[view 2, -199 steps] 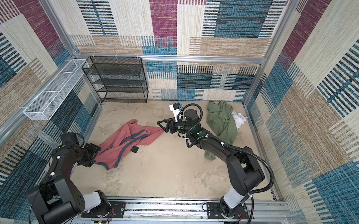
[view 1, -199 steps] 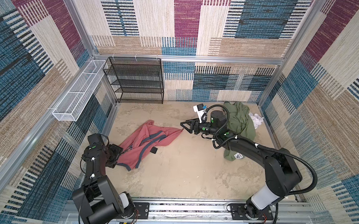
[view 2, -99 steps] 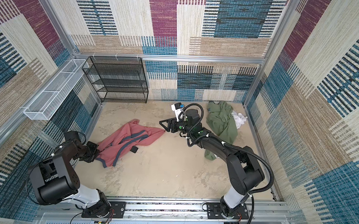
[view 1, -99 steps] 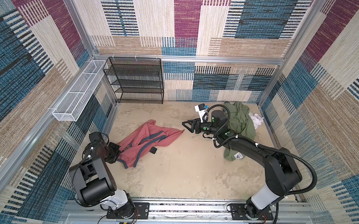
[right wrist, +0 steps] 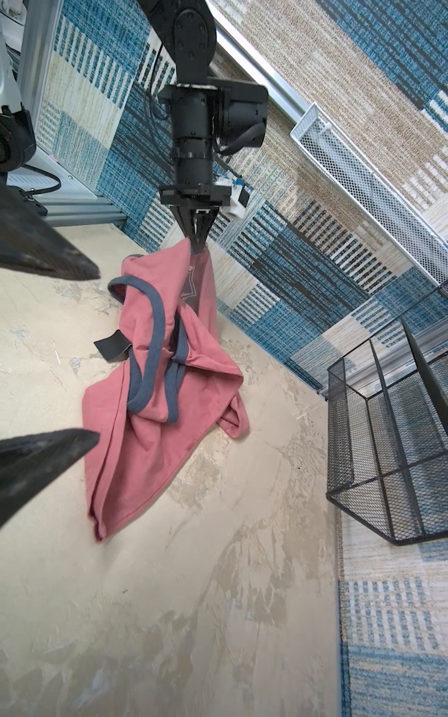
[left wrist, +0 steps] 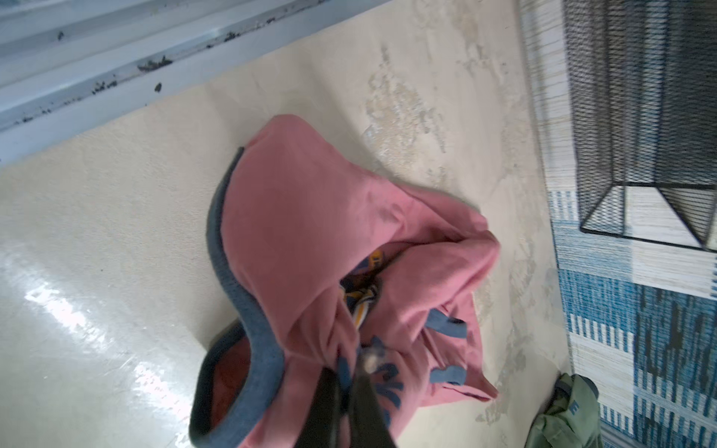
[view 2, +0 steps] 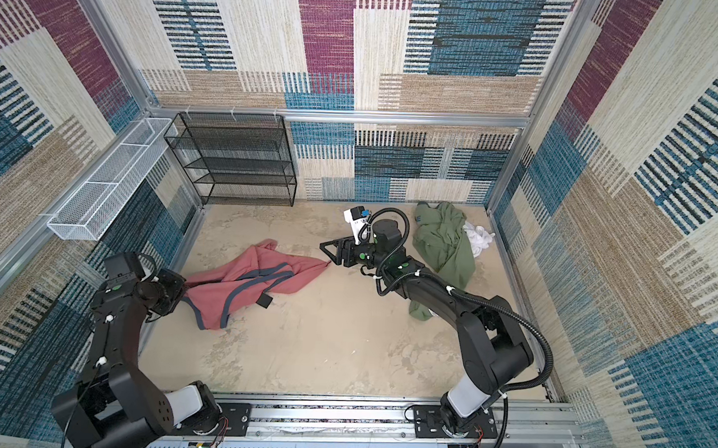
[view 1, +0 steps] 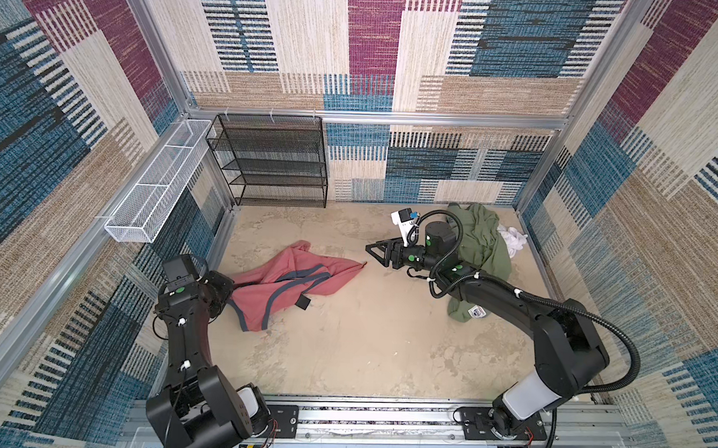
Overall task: Pick out a specific cloth from the pile
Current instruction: 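Grasp the pink shirt with the left gripper while the right gripper draws back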
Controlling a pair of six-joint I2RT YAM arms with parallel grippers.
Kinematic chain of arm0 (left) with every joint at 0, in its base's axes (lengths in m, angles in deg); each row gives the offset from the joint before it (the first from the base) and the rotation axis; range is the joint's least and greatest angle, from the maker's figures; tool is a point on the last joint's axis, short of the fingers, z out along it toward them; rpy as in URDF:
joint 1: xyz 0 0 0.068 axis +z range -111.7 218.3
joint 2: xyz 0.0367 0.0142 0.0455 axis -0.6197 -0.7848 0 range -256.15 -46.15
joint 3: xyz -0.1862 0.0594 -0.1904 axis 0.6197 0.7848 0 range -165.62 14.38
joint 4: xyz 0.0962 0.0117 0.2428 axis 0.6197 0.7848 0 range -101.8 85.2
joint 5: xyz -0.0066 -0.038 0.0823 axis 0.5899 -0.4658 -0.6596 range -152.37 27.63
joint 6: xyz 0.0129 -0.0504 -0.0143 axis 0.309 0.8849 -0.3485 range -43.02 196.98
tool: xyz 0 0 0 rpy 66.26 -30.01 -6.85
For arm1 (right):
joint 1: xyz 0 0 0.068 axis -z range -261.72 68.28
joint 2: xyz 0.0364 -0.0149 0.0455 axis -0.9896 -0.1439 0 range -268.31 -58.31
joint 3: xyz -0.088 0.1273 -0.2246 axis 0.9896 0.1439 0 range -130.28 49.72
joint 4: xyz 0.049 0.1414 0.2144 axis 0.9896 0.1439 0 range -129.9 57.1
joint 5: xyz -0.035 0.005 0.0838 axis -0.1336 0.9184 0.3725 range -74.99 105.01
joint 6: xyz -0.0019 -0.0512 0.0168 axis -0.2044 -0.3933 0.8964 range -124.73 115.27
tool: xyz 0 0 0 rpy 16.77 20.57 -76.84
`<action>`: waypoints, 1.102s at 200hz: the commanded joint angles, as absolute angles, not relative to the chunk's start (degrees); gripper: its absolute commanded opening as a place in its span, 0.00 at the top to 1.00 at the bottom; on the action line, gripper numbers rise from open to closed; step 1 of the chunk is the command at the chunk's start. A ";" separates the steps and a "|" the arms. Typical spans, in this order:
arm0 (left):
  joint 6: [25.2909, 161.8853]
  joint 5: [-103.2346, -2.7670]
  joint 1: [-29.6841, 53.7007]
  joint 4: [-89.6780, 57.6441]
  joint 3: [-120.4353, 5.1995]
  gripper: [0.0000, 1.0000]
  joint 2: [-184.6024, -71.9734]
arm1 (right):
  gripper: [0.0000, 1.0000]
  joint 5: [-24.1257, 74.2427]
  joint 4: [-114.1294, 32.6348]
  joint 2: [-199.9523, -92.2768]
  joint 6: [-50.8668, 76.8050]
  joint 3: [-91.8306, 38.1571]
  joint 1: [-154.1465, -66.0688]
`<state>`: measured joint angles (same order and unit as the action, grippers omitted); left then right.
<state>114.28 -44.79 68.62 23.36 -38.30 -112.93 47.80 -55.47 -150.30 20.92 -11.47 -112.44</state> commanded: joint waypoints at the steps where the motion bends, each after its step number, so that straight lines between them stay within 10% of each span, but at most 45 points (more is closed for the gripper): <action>1: 111.79 -46.86 66.43 28.39 -42.10 1.00 -111.21 | 0.37 47.39 -56.89 -148.82 21.81 -10.64 -112.40; 220: 111.91 -58.83 20.95 30.32 -85.55 1.00 -154.35 | 0.36 39.92 -53.79 -135.88 20.85 0.00 -112.40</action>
